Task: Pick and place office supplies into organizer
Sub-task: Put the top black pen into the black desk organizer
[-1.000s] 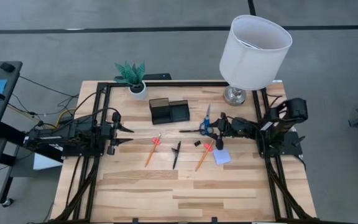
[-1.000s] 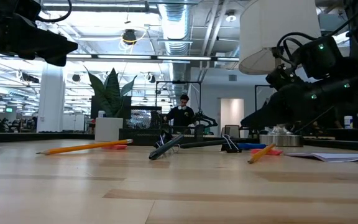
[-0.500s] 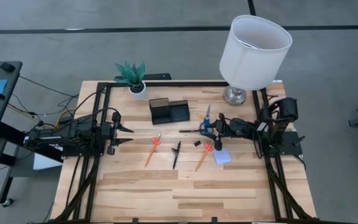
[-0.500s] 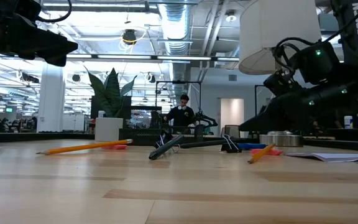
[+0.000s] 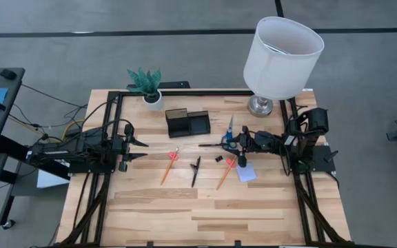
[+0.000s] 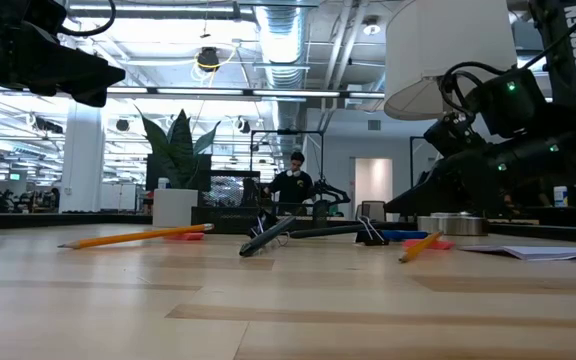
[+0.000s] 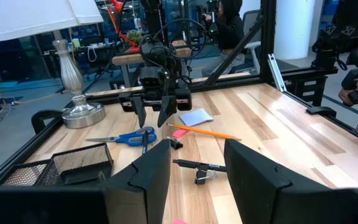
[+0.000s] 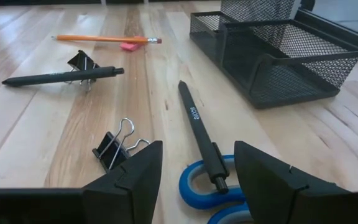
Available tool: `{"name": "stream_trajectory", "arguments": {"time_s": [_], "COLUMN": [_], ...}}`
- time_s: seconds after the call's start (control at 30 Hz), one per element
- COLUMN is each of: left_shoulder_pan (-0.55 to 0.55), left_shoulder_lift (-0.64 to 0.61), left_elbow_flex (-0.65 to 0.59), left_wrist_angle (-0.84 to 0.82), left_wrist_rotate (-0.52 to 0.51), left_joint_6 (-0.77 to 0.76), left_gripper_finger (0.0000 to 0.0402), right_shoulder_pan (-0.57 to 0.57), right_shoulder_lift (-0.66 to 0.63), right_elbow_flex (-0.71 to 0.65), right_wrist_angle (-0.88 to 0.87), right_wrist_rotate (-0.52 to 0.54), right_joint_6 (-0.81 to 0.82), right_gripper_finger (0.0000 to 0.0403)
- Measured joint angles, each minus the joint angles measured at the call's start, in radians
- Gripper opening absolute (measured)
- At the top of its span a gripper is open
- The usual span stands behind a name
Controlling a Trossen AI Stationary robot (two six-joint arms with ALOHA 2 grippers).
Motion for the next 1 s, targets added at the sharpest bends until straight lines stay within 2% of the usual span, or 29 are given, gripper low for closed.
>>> {"name": "stream_trajectory", "arguments": {"time_s": [1.0], "left_shoulder_pan": [0.0], "left_shoulder_lift": [0.0], "left_elbow_flex": [0.0], "left_wrist_angle": [0.0], "left_wrist_rotate": [0.0], "left_joint_6": [0.0], "left_gripper_finger": [0.0144], "right_shoulder_pan": [-0.012], "right_shoulder_lift": [-0.001], "right_elbow_flex": [0.033], "right_wrist_angle": [-0.074], "right_wrist_rotate": [0.002], "right_joint_6": [-0.006], "right_gripper_finger": [0.0187]}}
